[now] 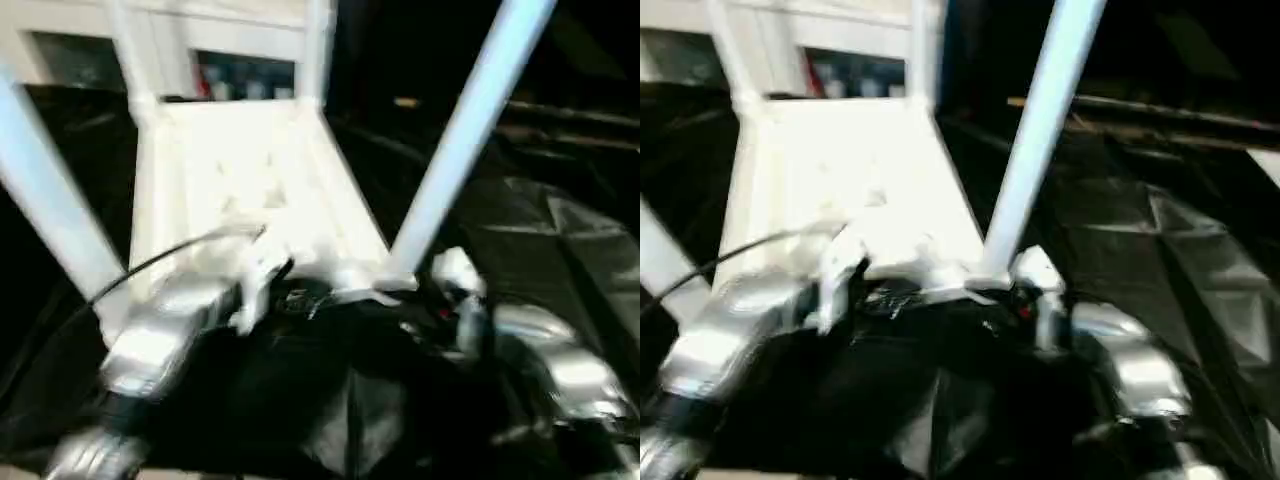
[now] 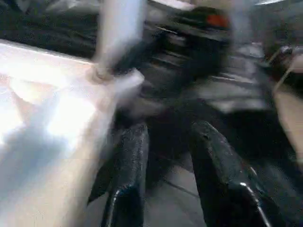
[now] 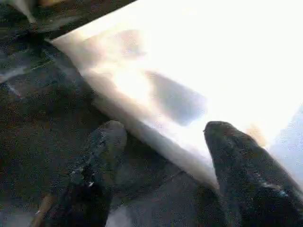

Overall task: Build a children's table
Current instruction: Rotate table base

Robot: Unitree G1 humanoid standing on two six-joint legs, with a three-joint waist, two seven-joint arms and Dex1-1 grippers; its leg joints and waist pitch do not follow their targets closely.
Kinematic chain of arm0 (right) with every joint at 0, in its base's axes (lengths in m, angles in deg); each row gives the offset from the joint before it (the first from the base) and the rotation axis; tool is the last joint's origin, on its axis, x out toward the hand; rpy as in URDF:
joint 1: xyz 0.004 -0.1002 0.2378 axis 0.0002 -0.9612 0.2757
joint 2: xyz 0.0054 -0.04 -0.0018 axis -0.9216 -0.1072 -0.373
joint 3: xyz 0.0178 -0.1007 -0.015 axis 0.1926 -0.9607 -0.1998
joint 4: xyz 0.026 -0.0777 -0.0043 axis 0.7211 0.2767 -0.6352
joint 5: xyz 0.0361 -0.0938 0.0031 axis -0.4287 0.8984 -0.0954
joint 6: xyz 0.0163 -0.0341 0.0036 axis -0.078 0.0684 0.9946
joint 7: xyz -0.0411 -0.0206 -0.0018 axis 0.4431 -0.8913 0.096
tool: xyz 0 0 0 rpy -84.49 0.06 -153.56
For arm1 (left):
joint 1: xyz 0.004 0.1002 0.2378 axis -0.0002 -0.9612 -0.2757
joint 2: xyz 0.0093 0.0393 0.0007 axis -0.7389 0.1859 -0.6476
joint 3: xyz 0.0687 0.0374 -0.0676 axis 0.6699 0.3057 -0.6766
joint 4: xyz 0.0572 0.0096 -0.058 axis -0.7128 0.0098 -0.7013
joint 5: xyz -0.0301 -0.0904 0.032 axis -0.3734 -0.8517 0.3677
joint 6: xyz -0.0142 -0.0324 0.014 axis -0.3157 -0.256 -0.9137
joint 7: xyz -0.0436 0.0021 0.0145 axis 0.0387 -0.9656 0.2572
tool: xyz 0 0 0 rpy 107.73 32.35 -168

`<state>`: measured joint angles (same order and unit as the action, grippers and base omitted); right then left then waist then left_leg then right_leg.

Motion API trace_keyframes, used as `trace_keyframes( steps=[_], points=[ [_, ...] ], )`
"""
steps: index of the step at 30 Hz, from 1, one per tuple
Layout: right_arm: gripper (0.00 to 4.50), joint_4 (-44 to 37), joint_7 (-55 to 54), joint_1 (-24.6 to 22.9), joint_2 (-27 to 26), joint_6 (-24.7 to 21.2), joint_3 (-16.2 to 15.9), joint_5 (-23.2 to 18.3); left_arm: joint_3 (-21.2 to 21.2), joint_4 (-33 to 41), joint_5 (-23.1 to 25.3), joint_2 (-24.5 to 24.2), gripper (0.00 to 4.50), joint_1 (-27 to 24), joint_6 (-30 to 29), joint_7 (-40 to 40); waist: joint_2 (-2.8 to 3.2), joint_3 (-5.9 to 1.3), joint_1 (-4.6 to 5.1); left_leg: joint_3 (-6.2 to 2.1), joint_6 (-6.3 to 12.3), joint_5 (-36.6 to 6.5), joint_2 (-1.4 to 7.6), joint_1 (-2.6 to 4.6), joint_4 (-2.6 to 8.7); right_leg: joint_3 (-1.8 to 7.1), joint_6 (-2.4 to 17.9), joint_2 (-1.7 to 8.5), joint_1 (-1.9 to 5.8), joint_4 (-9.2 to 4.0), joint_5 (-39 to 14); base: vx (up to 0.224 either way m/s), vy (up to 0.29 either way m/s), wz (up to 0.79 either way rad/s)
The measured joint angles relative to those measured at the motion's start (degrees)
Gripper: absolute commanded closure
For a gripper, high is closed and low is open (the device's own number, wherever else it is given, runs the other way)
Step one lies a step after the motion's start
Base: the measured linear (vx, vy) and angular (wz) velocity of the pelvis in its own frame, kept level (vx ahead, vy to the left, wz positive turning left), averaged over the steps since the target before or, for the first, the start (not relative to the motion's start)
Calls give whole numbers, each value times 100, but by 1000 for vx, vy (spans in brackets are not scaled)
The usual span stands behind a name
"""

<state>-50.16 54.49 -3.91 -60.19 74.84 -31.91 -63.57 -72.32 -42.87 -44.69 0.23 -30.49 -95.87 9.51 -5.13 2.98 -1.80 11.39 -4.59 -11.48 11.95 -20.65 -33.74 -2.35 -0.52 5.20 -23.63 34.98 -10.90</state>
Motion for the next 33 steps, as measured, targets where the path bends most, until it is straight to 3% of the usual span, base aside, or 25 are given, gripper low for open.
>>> trace_keyframes(
  steps=[4,8,15,20,24,29,33],
  points=[
    [151,565,-765,420,-217,201,270,74,-171,572,-174,-22,242,-537,-400,-172,-42,2,-53,6,-1,4,1,-26,-9,12,2,0,-7,1,1,0,0,0],
    [151,1073,-1365,746,-347,368,443,223,-409,1210,-354,-222,207,-1050,-781,-323,-77,-3,-14,7,0,6,2,-32,-17,15,-2,-1,-9,2,0,0,0,0],
    [151,2318,-2422,1468,-504,941,483,491,-682,2028,-869,-843,156,-1823,-1449,-234,-100,-5,-1,8,-5,19,2,-35,-22,16,-6,-4,-17,24,-2,0,0,0],
    [151,2861,-2845,1671,-349,1257,853,523,-1288,2098,-899,-1324,116,-2369,-1521,-164,-105,-4,-30,8,-8,21,0,-43,-26,22,-11,-7,-10,27,-3,0,0,0],
    [151,2837,-2588,1628,-329,1435,866,517,-1855,2098,-1068,-1615,93,-2590,-1513,-106,-124,-17,21,0,-13,24,8,-41,-33,23,-13,-23,-11,31,0,0,0,0],
    [151,2494,-2095,1221,-229,1491,780,461,-2510,1853,-1223,-1549,51,-2327,-1104,-129,-128,-20,0,0,-13,26,19,-44,-35,24,-12,-36,-9,29,0,0,0,0],
    [151,1996,-1978,755,-248,1456,712,420,-2642,1610,-1470,-1159,13,-1517,-555,-328,-132,-23,-47,2,-14,26,23,-41,-42,24,-9,-37,-2,30,1,0,0,0]
  ],
)
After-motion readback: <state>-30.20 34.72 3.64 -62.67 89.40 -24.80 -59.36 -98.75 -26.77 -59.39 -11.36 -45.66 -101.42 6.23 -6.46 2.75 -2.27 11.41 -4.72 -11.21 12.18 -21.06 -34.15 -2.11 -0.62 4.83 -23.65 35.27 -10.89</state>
